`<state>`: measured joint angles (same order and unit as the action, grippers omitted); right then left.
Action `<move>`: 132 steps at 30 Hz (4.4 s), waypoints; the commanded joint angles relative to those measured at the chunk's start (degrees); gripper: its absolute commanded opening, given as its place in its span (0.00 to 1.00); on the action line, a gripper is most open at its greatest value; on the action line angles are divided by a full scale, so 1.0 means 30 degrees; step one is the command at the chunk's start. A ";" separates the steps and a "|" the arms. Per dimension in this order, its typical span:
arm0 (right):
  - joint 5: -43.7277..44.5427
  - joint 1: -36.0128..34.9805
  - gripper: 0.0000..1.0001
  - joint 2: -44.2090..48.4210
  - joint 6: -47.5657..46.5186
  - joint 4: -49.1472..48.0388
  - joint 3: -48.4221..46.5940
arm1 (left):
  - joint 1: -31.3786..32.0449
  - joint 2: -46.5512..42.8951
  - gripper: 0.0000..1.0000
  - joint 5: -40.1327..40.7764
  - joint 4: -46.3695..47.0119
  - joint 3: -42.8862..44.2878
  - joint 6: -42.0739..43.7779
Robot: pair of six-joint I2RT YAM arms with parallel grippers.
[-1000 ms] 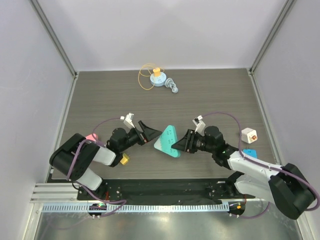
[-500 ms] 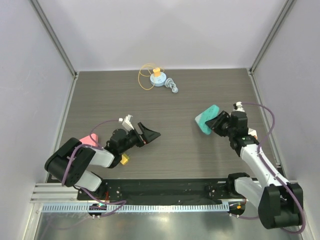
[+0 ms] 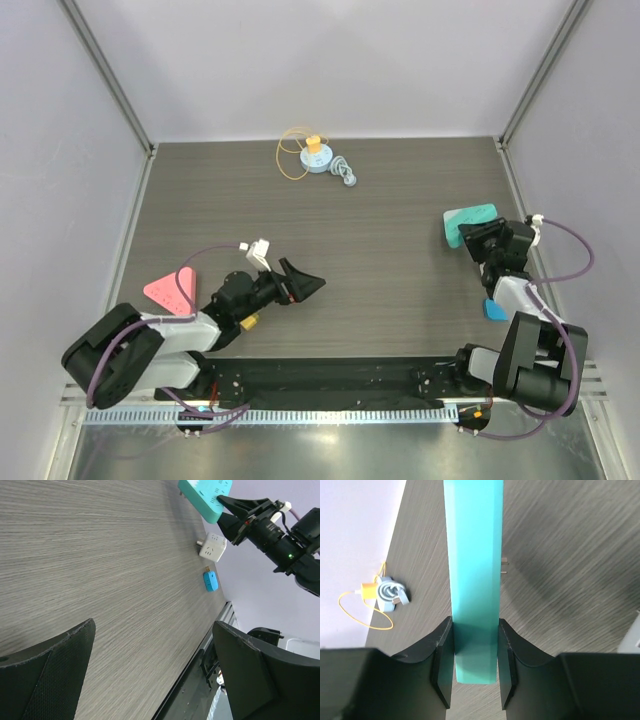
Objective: Pull the plug off the socket
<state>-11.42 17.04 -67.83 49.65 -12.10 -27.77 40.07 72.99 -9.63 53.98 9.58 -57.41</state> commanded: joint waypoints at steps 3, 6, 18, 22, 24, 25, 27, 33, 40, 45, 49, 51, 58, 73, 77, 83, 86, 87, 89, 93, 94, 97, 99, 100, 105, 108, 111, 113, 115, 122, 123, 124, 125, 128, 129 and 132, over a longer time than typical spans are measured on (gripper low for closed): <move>0.1810 0.0151 0.01 0.0023 0.1497 -0.4930 0.1110 | 0.0235 -0.1536 1.00 0.0718 -0.1351 -0.0468 0.0914; 0.2923 0.0151 0.01 -0.0181 0.1614 -0.6334 0.1755 | 0.0614 -0.2064 1.00 0.1245 -0.1409 -0.0821 0.0884; 0.1113 0.0384 0.01 -0.6566 0.2054 -1.1817 0.0938 | 0.0851 -0.2709 1.00 0.1071 -0.4427 0.0672 0.2671; 0.0353 0.0619 0.12 -0.8177 0.2112 -1.1207 -0.0056 | 0.0851 -0.2389 1.00 0.1480 -0.3757 0.0293 0.2116; -0.0029 0.0795 0.21 -0.9056 0.2403 -1.1084 -0.0497 | 0.0880 -0.2386 1.00 0.1743 -0.3578 0.0059 0.2026; -0.0176 0.0795 0.30 -0.9320 0.2493 -1.1172 -0.0586 | 0.0880 -0.2619 1.00 0.1860 -0.3549 -0.0001 0.1997; -0.0790 0.0795 0.38 -0.9963 0.2581 -1.0824 -0.0850 | 0.0909 -0.2855 1.00 0.2240 -0.3578 -0.0147 0.1968; -0.2462 0.0825 0.71 -0.9940 0.1207 -0.7637 -0.1760 | 0.0997 -0.3176 1.00 0.2446 -0.3226 -0.0411 0.1938; -0.1702 0.0825 0.86 -0.7451 -0.1284 -0.2622 -0.2139 | 0.1027 -0.5227 1.00 0.3063 -0.4310 -0.1231 0.2027; -0.0768 -0.0604 0.88 -0.4845 -0.2894 0.0537 -0.2228 | 0.1056 -0.5464 1.00 0.3766 -0.4398 -0.1378 0.1938; 0.2275 -0.2244 0.88 -0.2210 -0.4417 0.3089 -0.2257 | 0.1085 -0.5142 1.00 0.3766 -0.4106 -0.1320 0.1909; 0.4968 -0.2951 0.90 -0.0370 -0.5178 0.4463 -0.2287 | 0.1114 -0.4965 1.00 0.3678 -0.3930 -0.1320 0.1909; 0.7351 -0.6583 0.92 0.0353 -0.6324 0.4150 -0.3775 | 0.1144 -0.5609 1.00 0.4786 -0.4046 -0.1671 0.1822; 0.2606 -1.0865 1.00 -1.4765 -0.9662 0.1860 -1.7629 | 0.1173 -0.6403 1.00 0.5993 -0.4779 -0.1966 0.1380; 0.2024 -1.0865 1.00 -1.7521 -1.0368 0.3269 -2.1207 | 0.1173 -0.6721 1.00 0.6109 -0.4867 -0.2081 0.1295; -0.0116 -1.0894 0.97 -2.0891 -0.9636 0.3271 -2.4139 | 0.1173 -0.7835 1.00 0.6900 -0.5013 -0.2696 0.1031; -0.0382 -1.0982 0.89 -2.2091 -0.9372 0.3271 -2.5107 | 0.1173 -0.7836 1.00 0.6960 -0.5013 -0.2726 0.1001; -0.0441 -1.1011 0.85 -2.2270 -0.9343 0.3271 -2.5370 | 0.1173 -0.7691 1.00 0.6930 -0.4955 -0.2697 0.0972; -0.0470 -1.1069 0.83 -2.2796 -0.9197 0.3242 -2.5577 | 0.1173 -0.7573 1.00 0.6930 -0.4838 -0.2638 0.1030; -0.0441 -1.1157 0.72 -2.3645 -0.8613 0.3445 -2.6249 | 0.1173 -0.7572 1.00 0.6930 -0.4954 -0.2609 0.1030; -0.0470 -1.1187 0.70 -2.3794 -0.8436 0.3534 -2.6396 | 0.1173 -0.7660 1.00 0.6959 -0.4984 -0.2609 0.1030; -0.0500 -1.1304 0.63 -2.4409 -0.7995 0.3915 -2.7041 | 0.1173 -0.7660 1.00 0.7047 -0.5043 -0.2609 0.1001; -0.0383 -1.1420 0.61 -2.4643 -0.7994 0.4408 -2.7363 | 0.1173 -0.7544 1.00 0.6989 -0.4955 -0.2638 0.1001; -0.0354 -1.1479 0.61 -2.4703 -0.7995 0.4471 -2.7452 | 0.1173 -0.7514 1.00 0.6989 -0.4926 -0.2580 0.0972; -0.0178 -1.1568 0.52 -2.4704 -0.7819 0.4677 -2.7249 | 0.1173 -0.7543 1.00 0.7018 -0.4984 -0.2580 0.0942; -0.0148 -1.1568 0.44 -2.4440 -0.7556 0.4619 -2.6781 | 0.1173 -0.7631 1.00 0.6989 -0.5130 -0.2609 0.0972; -0.0294 -1.1597 0.36 -2.3943 -0.7146 0.4297 -2.5992 | 0.1173 -0.7602 1.00 0.6989 -0.5131 -0.2580 0.0942; -0.0469 -1.1597 0.30 -2.3476 -0.6883 0.4121 -2.5260 | 0.1173 -0.7602 1.00 0.6989 -0.5189 -0.2551 0.0942; -0.0936 -1.1597 0.29 -2.3036 -0.6706 0.3279 -2.4585 | 0.1202 -0.7515 1.00 0.6814 -0.5160 -0.2521 0.0971; -0.1584 -1.1948 0.27 -1.9084 -0.5916 0.0491 -1.7568 | 0.1144 -0.7017 1.00 0.6432 -0.5392 -0.2053 0.1323; -0.1526 -1.2094 0.26 -1.7918 -0.5596 0.0082 -1.6593 | 0.1144 -0.6987 1.00 0.6519 -0.5510 -0.1878 0.1323; -0.1496 -1.2153 0.25 -1.7385 -0.5418 -0.0735 -1.5597 | 0.1144 -0.6755 1.00 0.6607 -0.5685 -0.1731 0.1236; -0.1409 -1.2241 0.24 -1.6857 -0.5272 -0.1149 -1.3644 | 0.1144 -0.6607 1.00 0.6724 -0.6209 -0.1556 0.1206; -0.1001 -1.2972 0.24 -1.4777 -0.4832 -0.2177 -1.0358 | 0.1144 -0.5963 1.00 0.6696 -0.6479 -0.1057 0.1235; -0.0853 -1.3235 0.24 -1.4308 -0.4802 -0.2352 -0.9647 | 0.1144 -0.5787 1.00 0.6667 -0.6420 -0.1027 0.1235; 0.0171 -1.4436 0.25 -1.2257 -0.4451 -0.2705 -0.6952 | 0.1144 -0.5434 1.00 0.6549 -0.6390 -0.0851 0.1206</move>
<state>-13.23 -22.81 -109.34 34.74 -19.51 -55.02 43.44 56.03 9.43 34.39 4.73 -54.87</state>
